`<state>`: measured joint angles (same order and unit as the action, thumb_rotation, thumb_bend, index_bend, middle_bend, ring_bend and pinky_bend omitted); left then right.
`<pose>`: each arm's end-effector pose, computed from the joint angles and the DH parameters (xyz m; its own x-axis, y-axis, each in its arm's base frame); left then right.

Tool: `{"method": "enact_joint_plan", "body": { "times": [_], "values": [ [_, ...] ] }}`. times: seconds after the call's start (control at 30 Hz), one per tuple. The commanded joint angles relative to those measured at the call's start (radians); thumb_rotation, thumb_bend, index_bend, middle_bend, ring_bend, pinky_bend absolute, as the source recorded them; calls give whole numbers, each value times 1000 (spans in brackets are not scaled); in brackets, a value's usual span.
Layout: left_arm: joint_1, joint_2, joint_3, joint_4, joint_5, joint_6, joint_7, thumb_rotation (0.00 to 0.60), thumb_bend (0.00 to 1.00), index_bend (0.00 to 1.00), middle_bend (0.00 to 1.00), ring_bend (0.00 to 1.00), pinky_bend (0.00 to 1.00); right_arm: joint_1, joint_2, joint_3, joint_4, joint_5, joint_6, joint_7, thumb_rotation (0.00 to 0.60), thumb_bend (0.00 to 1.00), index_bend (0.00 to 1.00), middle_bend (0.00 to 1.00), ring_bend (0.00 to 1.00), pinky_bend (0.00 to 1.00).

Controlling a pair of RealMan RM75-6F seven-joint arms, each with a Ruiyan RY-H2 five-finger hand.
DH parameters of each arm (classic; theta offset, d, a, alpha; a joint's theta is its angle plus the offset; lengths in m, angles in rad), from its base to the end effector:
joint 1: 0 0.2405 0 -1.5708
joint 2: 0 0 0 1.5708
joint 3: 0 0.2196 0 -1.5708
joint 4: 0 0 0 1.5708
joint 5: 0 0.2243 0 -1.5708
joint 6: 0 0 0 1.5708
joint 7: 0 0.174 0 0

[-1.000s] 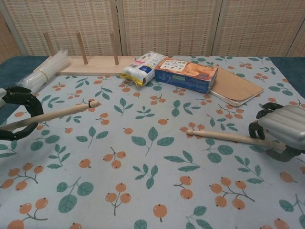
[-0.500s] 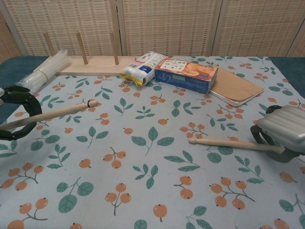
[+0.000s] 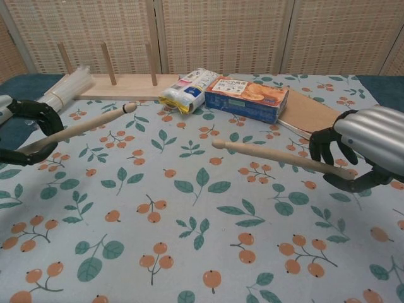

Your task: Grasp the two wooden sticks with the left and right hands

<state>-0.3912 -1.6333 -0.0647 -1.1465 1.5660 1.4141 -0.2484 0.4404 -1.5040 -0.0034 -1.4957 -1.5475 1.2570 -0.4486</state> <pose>-0.2152 0.2903 0.0035 0.1327 0.0391 0.9904 0.9379 -0.3280 -0.1127 -0.1671 -0.2606 -0.0201 0.6161 -0.0313 0.7871 -0.7079 -0.4602 0.5358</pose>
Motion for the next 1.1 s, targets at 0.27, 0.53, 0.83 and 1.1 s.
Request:
{"method": "enact_joint_plan", "body": {
  "times": [0.27,0.53,0.83,1.1],
  "values": [
    [-39,33,-58,-219,-43,-38,180,600,503,818,784,448,197,60,-1,7,-26,-124,5,110,600,392,1000,909,633,277],
    [-45,12,-70,-408,-59,-31,382,600,503,821,788,450,198,101,-56,70,6,-98,-19,158,600,394,1000,914,633,278],
    [-52,-11,-52,-437,-37,-39,437,600,503,822,789,450,199,100,-71,88,26,-71,-14,163,600,393,1000,915,633,277],
    [-62,-25,-55,-426,-39,-54,434,600,504,822,789,451,198,100,-66,90,16,-58,-19,158,600,394,1000,915,633,277]
  ]
}}
